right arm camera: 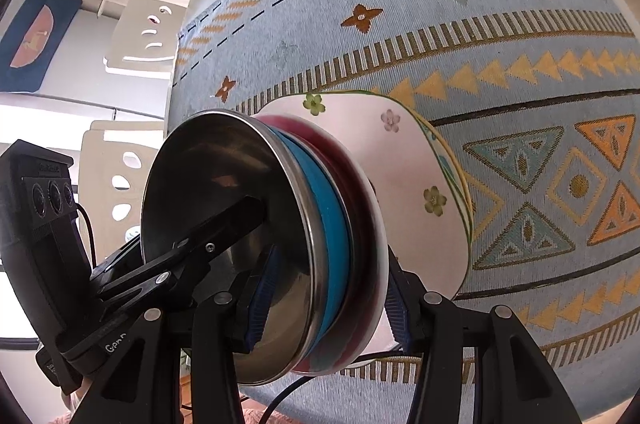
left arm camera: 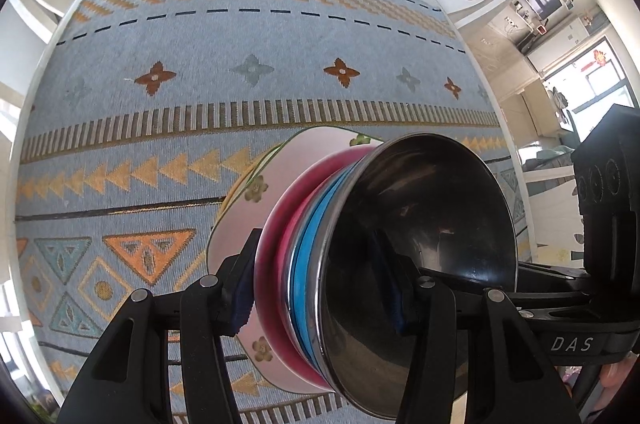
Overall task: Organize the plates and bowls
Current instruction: 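Lower the nested bowls onto the pink floral plate with both tools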
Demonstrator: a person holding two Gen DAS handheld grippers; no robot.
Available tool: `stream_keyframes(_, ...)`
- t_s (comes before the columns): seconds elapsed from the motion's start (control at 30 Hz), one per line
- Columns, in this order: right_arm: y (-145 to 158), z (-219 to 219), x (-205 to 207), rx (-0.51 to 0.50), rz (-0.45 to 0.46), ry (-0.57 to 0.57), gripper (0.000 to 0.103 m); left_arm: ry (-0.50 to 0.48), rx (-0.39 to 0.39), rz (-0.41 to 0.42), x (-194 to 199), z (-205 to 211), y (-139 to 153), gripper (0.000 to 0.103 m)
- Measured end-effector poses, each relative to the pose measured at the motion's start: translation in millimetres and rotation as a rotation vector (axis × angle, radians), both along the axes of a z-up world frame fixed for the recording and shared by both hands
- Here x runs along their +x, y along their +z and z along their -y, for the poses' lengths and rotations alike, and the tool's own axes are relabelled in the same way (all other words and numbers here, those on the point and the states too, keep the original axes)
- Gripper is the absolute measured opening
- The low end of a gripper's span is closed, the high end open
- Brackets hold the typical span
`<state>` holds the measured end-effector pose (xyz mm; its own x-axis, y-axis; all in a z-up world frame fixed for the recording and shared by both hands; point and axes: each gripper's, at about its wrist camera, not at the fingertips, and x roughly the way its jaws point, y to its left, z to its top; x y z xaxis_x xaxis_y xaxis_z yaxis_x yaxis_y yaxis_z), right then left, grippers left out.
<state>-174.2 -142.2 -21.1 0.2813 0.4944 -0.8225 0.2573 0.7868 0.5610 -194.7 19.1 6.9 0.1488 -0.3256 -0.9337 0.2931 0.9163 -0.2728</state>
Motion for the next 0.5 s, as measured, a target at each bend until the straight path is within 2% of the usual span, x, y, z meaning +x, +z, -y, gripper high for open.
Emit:
stream_keyframes(0.3,-1,1,-2,0.016,-0.002,-0.019,0.049,-0.025,0.000,0.017,-1,-2,2,0.048)
stream_keyframes(0.5,27,26,-41,-0.012,0.040,-0.012,0.049,-0.019,-0.024,0.035,-8,-14,23,0.052)
